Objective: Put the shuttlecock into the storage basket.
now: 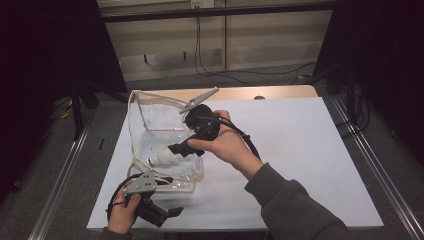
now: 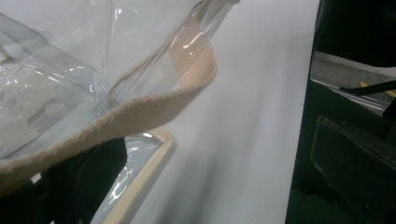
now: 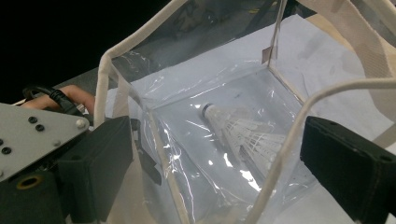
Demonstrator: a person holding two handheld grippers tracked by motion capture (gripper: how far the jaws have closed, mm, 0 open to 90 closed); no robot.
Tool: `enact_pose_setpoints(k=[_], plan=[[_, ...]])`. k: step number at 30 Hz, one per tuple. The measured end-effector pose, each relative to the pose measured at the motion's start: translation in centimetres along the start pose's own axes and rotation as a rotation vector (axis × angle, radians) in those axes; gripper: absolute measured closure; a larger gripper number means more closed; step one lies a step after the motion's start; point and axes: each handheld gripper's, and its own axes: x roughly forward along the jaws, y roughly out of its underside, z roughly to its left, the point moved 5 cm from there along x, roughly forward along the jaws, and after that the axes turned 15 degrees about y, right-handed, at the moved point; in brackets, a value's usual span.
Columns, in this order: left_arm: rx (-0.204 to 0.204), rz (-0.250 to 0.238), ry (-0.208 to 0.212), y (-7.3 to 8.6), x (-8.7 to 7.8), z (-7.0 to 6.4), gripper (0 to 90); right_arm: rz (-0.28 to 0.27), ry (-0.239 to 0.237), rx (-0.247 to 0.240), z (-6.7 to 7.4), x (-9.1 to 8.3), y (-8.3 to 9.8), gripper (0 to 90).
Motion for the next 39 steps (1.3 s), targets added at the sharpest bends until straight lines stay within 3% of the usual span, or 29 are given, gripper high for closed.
enact_pose_setpoints(k=[39], plan=[[0.006,0.01,-0.004,0.0,0.1,0.0,3.6,-0.062,0.013,0.004,-3.3,-4.5,4.5,4.0]])
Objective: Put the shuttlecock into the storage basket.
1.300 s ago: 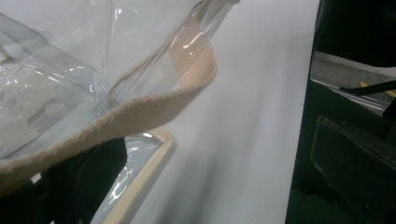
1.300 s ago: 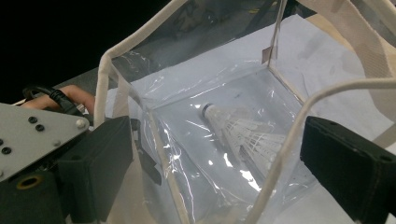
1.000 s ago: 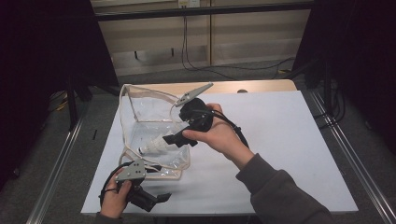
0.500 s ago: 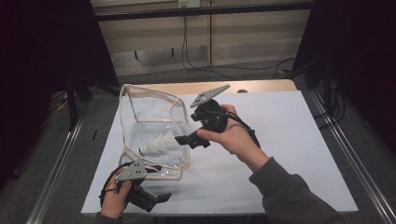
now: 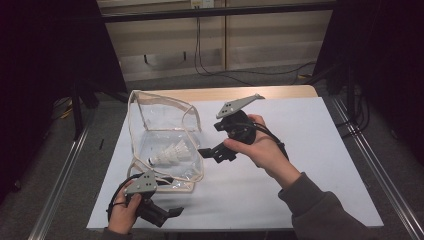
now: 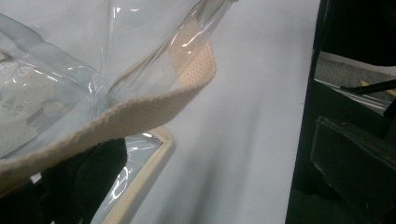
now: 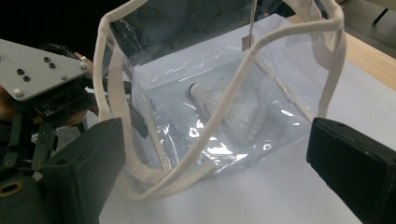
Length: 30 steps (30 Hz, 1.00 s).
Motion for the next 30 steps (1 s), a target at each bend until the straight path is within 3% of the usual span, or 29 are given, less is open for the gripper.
enact_pose_setpoints(k=[30], plan=[[-0.003,-0.002,0.0,0.0,0.0,0.0,4.0,0.006,0.038,0.03,-3.1,-0.8,5.8,4.3]])
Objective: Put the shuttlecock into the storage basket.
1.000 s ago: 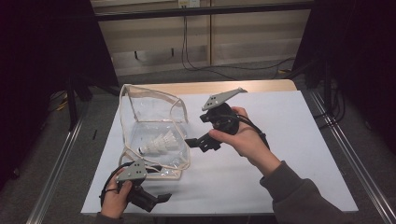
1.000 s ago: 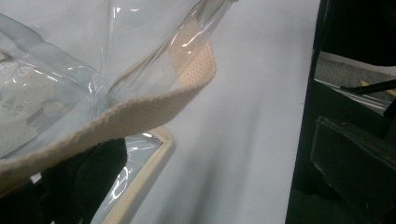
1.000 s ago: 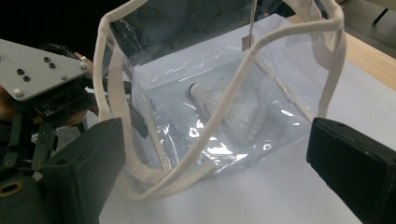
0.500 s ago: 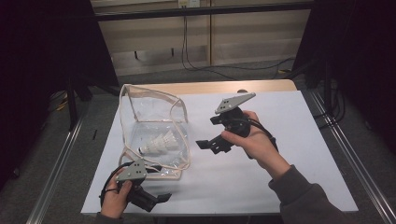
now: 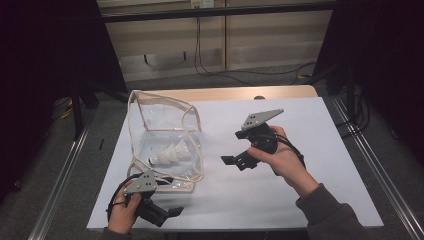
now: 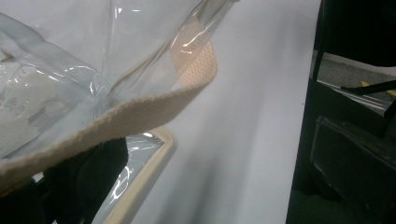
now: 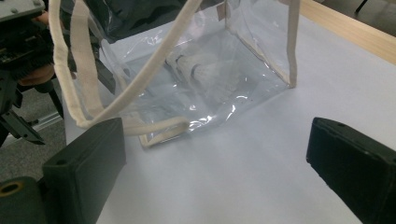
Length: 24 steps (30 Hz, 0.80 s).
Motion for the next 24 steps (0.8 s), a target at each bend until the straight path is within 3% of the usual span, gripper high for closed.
enact_pose_setpoints(k=[24], plan=[[-0.003,-0.003,0.0,0.0,0.0,0.0,4.0,-0.015,0.027,0.047,-1.9,-0.8,3.7,4.6]])
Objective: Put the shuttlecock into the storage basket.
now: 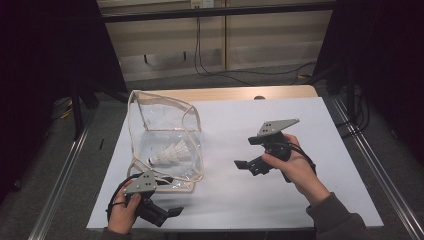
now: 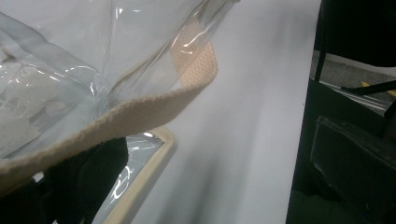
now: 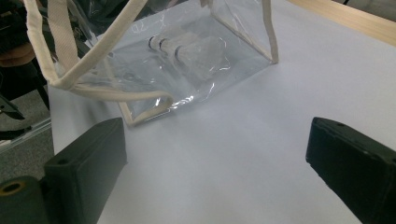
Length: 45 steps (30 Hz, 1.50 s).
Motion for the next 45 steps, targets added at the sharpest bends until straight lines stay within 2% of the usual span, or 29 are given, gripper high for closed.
enact_pose_setpoints(k=[8,45], plan=[[0.001,0.004,-0.002,0.0,0.0,0.0,3.8,-0.014,0.005,0.026,-0.8,-0.8,1.1,4.6],[0.001,0.003,-0.005,0.0,0.0,0.0,3.7,-0.019,0.06,0.082,-3.6,-2.6,6.3,4.4]])
